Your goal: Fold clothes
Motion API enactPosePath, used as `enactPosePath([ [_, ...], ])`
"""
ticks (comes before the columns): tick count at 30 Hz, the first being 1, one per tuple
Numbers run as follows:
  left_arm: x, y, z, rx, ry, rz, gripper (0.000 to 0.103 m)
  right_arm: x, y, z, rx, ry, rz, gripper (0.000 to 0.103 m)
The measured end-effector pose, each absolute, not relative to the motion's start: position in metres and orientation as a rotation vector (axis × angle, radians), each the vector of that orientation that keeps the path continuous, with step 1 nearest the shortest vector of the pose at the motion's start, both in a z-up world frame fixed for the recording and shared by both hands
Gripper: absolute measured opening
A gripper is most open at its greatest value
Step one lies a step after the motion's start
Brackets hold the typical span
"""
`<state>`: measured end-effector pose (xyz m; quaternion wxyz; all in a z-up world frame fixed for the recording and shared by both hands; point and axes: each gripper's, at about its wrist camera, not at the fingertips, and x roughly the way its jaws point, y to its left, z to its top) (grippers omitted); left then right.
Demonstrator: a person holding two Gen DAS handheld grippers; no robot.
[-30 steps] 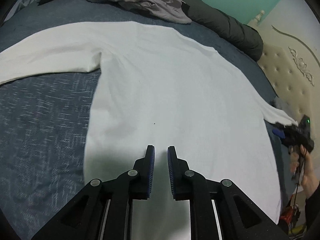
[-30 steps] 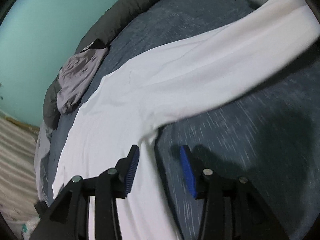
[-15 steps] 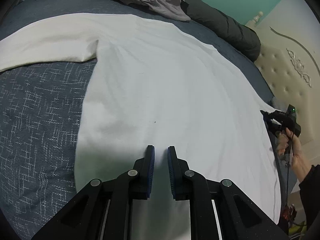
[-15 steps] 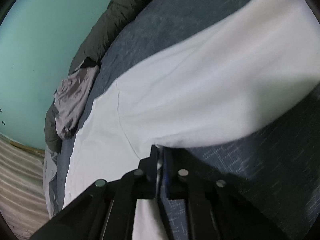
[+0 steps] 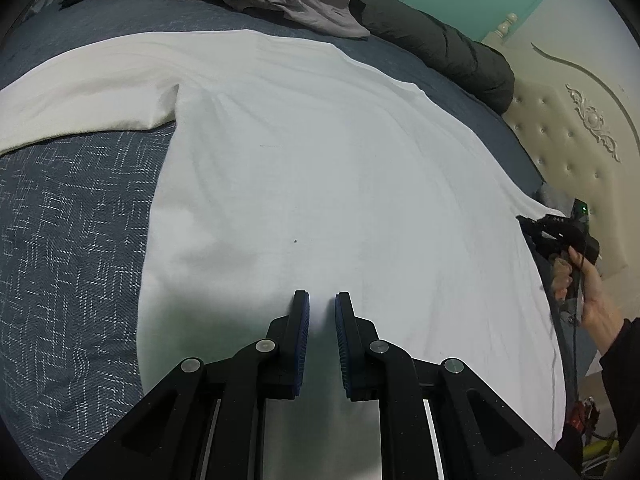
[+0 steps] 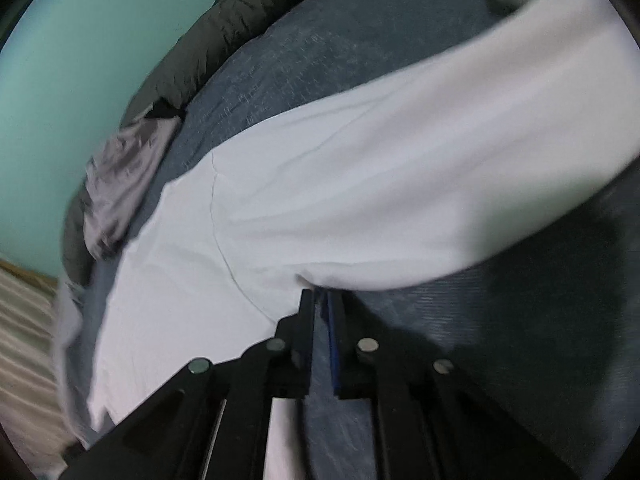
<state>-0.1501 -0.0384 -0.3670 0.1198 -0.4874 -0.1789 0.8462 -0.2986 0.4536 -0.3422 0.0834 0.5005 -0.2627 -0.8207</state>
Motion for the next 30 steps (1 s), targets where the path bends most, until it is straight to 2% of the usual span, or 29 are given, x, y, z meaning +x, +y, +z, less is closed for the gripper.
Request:
enactPosePath([
  [6, -0.151, -0.036, -0.364, -1.417, -0.516, 2.474, 0.014, -0.276, 0.515, -0.255, 1.27, -0.64, -2.615, 0.015],
  [8, -0.15, -0.035, -0.363, -1.414, -0.512, 2.474, 0.014, -0.267, 0.546, -0.224, 1.167, -0.662, -2.668, 0.028],
  [9, -0.15, -0.034, -0.363, -1.414, -0.51, 2.474, 0.014, -0.264, 0.563, -0.21, 1.14, -0.66, -2.713, 0.039],
  [11, -0.15, -0.032, -0.363, -1.416, -0.505, 2.473, 0.014, -0.258, 0.596, -0.183, 1.083, -0.657, -2.804, 0.04],
  [14, -0.15, -0.029, -0.363, -1.418, -0.492, 2.474, 0.014, -0.258, 0.651, -0.17, 1.138, -0.687, -2.918, 0.047],
  [20, -0.151, -0.025, -0.361, -1.417, -0.47, 2.475, 0.014, -0.248, 0.729, -0.175, 1.246, -0.714, -3.078, 0.048],
  [30, -0.152, -0.023, -0.363, -1.43, -0.454, 2.478, 0.014, -0.265, 0.751, -0.205, 1.441, -0.633, -3.049, 0.051],
])
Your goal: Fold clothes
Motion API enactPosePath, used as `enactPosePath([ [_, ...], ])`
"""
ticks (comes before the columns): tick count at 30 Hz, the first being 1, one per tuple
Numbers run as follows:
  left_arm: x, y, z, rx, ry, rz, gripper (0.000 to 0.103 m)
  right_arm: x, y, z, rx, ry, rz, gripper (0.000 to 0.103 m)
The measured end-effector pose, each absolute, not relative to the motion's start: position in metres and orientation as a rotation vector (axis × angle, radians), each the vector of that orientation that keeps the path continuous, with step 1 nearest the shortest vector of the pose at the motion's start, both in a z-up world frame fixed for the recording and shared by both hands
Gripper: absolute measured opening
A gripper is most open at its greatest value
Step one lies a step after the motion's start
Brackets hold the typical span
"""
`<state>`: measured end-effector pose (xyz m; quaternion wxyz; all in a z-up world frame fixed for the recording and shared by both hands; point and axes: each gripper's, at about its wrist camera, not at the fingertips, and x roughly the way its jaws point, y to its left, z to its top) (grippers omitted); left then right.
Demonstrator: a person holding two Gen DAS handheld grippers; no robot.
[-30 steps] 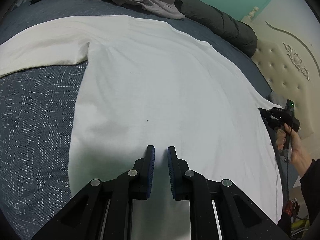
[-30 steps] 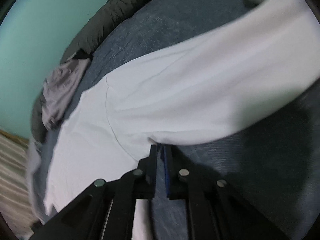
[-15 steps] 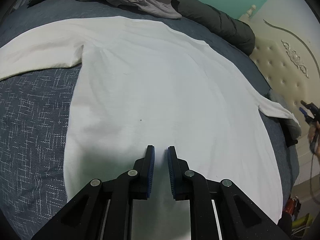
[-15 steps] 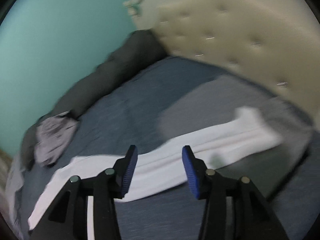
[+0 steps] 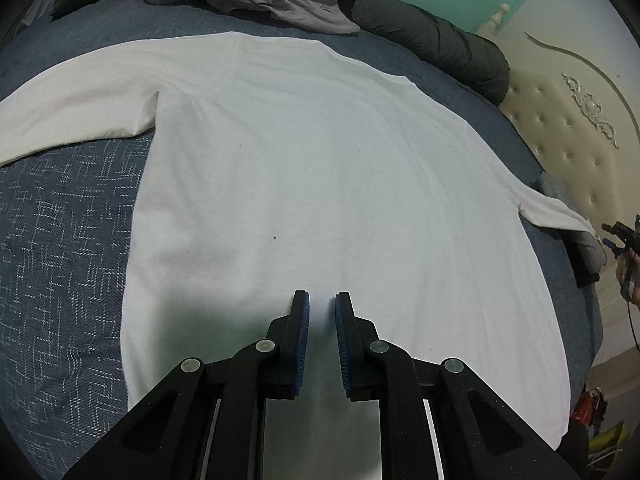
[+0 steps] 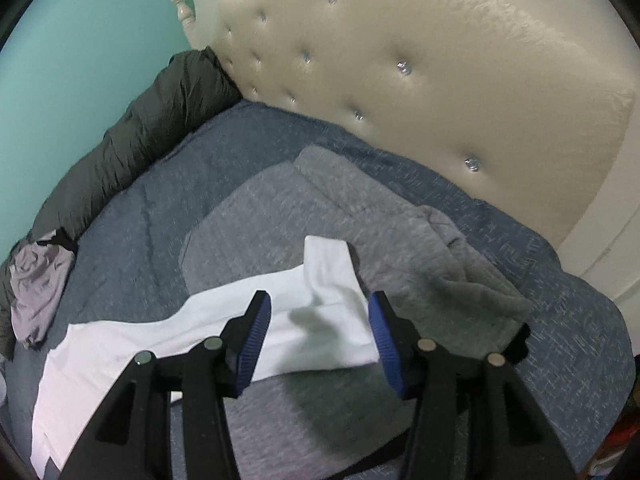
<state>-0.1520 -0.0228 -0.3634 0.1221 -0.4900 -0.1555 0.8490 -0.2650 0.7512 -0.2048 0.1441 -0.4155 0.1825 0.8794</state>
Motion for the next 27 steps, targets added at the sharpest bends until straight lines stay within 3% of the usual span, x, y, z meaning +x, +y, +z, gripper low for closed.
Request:
enactPosePath([
  [8, -0.156, -0.019, -0.367, -1.446, -0.437, 2.479, 0.014, -0.276, 0.745, -0.219, -1.26, 0.381, 2.494, 0.049],
  [10, -0.157, -0.018, -0.368, -1.447, -0.434, 2.48, 0.014, -0.276, 0.739, -0.218, -1.259, 0.304, 2.489, 0.021],
  [13, -0.158, -0.017, -0.367, -1.445, -0.433, 2.481, 0.014, -0.273, 0.731, -0.211, -1.223, 0.247, 2.502, 0.009],
  [27, -0.147, -0.024, -0.353, -1.4, -0.458, 2.495, 0.014, -0.275, 0.607, -0.126, -1.078, 0.169, 2.866, 0.006],
])
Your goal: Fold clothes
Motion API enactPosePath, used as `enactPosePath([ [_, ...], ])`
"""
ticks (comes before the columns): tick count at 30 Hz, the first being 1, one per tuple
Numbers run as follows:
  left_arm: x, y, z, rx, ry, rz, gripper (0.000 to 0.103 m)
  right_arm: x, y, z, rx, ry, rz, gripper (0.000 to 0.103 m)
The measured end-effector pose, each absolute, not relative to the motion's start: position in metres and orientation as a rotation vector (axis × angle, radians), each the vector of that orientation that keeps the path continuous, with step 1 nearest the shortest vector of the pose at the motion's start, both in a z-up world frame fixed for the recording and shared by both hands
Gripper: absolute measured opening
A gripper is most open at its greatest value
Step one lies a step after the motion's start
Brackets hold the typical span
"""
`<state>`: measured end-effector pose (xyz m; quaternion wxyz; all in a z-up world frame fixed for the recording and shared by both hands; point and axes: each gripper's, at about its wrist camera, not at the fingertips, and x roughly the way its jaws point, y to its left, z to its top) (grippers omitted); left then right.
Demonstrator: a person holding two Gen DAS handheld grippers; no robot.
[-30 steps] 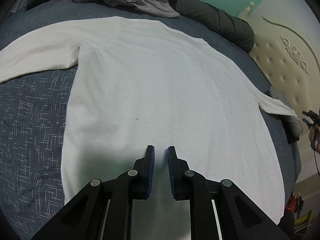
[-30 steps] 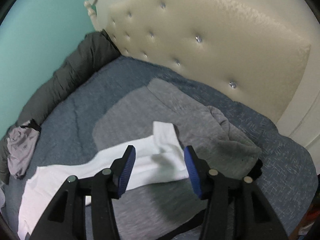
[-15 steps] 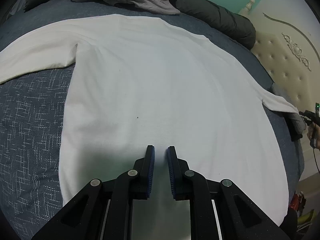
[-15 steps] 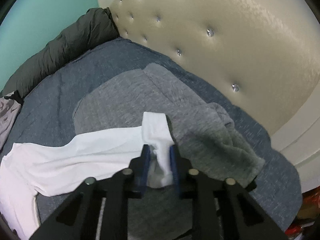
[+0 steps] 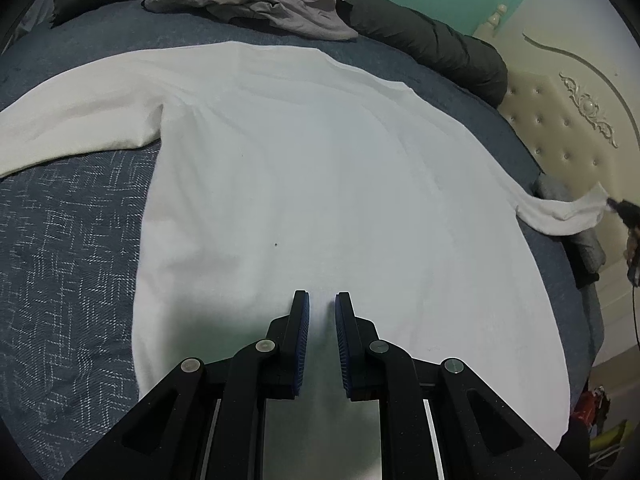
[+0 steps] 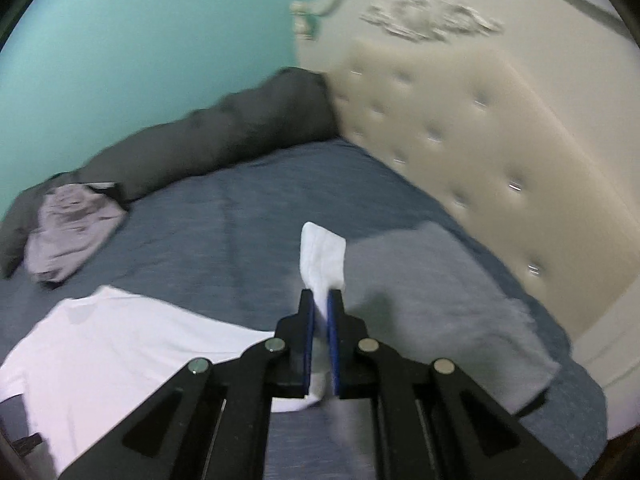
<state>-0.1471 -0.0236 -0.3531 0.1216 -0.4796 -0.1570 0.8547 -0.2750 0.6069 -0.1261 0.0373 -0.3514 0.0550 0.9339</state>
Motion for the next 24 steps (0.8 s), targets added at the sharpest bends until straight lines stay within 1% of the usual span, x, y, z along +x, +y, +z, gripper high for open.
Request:
enactPosePath([
  [7, -0.131, -0.035, -0.339, -1.366, -0.486, 2.512, 0.014, -0.27, 0.5, -0.104, -1.102, 0.193, 3.064, 0.006],
  [17, -0.101, -0.059, -0.323, -1.323, -0.504, 2.557, 0.014, -0.244, 0.315, -0.086, -1.251, 0.177, 3.345, 0.006],
  [19, -0.096, -0.064, -0.32, -1.316, -0.494, 2.57, 0.014, -0.232, 0.276, -0.09, -1.311, 0.174, 3.405, 0.006],
  [22, -0.09, -0.073, -0.318, -1.307, -0.519, 2.573, 0.014, -0.211, 0.218, -0.106, -1.444, 0.116, 3.468, 0.006],
  [24, -0.087, -0.08, -0.317, -1.304, -0.54, 2.575, 0.014, -0.195, 0.183, -0.13, -1.56, 0.067, 3.487, 0.006],
])
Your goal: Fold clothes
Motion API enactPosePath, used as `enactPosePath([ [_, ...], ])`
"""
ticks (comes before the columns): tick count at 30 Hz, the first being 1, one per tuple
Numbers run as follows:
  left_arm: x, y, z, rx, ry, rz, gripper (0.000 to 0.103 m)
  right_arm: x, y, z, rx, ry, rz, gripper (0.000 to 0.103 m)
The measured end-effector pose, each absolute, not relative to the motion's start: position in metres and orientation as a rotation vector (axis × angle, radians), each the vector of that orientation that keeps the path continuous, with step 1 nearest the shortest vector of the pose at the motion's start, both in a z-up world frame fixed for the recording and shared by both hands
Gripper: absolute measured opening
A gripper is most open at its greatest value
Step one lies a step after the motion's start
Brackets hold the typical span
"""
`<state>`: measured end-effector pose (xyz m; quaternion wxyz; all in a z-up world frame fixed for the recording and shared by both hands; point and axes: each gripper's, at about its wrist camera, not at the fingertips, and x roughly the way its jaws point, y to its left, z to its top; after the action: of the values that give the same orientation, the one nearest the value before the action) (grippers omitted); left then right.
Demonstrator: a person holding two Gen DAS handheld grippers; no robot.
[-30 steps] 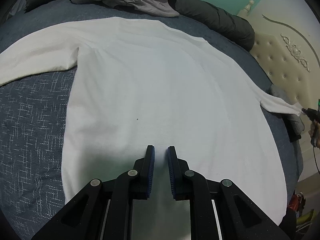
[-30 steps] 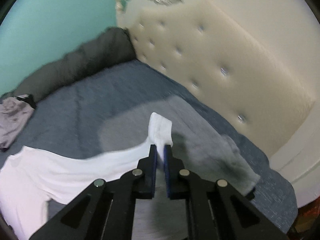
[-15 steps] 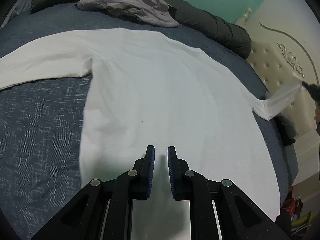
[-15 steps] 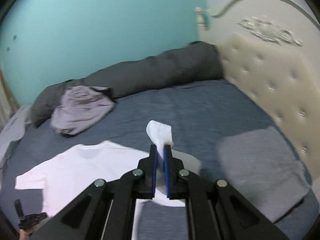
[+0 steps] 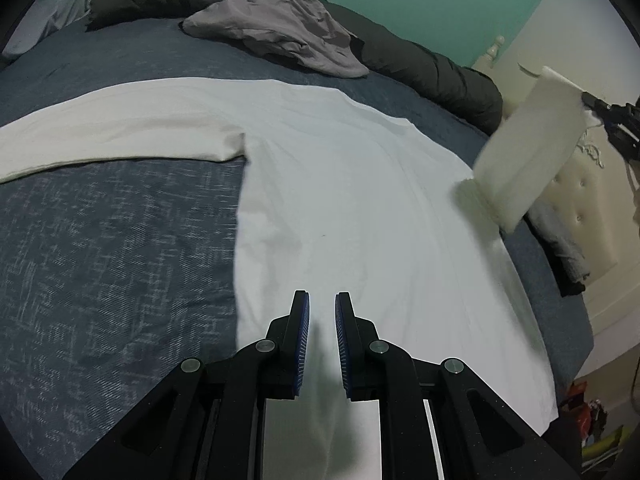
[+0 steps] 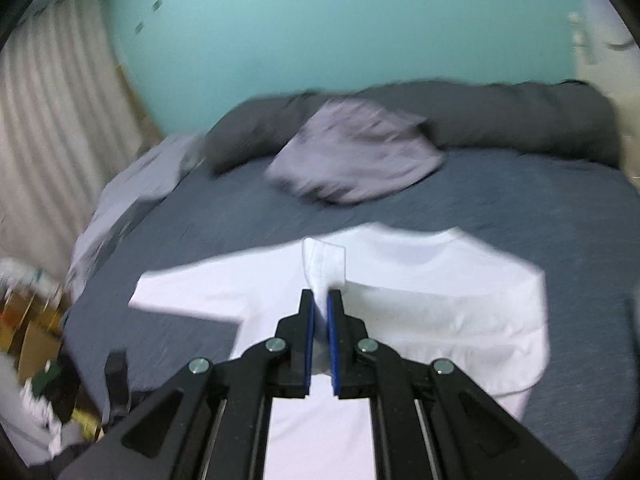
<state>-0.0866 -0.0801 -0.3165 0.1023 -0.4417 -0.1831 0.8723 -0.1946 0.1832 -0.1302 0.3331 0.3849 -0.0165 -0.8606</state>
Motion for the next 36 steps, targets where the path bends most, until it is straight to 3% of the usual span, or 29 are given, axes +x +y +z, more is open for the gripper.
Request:
enactPosePath([
  [8, -0.072, -0.107, -0.315, -1.302, -0.614, 2.593, 0.014, -0.146, 0.098, -0.259, 1.237, 0.085, -2.013, 0.006],
  [13, -0.073, -0.11, -0.317, -1.314, -0.619, 2.589, 0.014, -0.139, 0.087, -0.303, 1.314, 0.059, -1.964, 0.009],
  [15, -0.075, -0.108, -0.318, -1.321, -0.615, 2.585, 0.014, -0.136, 0.086, -0.309, 1.322, 0.034, -1.943, 0.012],
  [20, -0.081, -0.097, -0.323, -1.339, -0.598, 2.552, 0.014, -0.13, 0.097, -0.308, 1.295, -0.07, -1.88, 0.032],
  [27, -0.092, -0.077, -0.332, -1.372, -0.565, 2.504, 0.014, -0.135, 0.159, -0.298, 1.268, -0.184, -2.021, 0.034],
  [36, -0.121, -0.041, -0.347, -1.425, -0.433, 2.465, 0.014, -0.143, 0.242, -0.323, 1.36, -0.375, -2.152, 0.035],
])
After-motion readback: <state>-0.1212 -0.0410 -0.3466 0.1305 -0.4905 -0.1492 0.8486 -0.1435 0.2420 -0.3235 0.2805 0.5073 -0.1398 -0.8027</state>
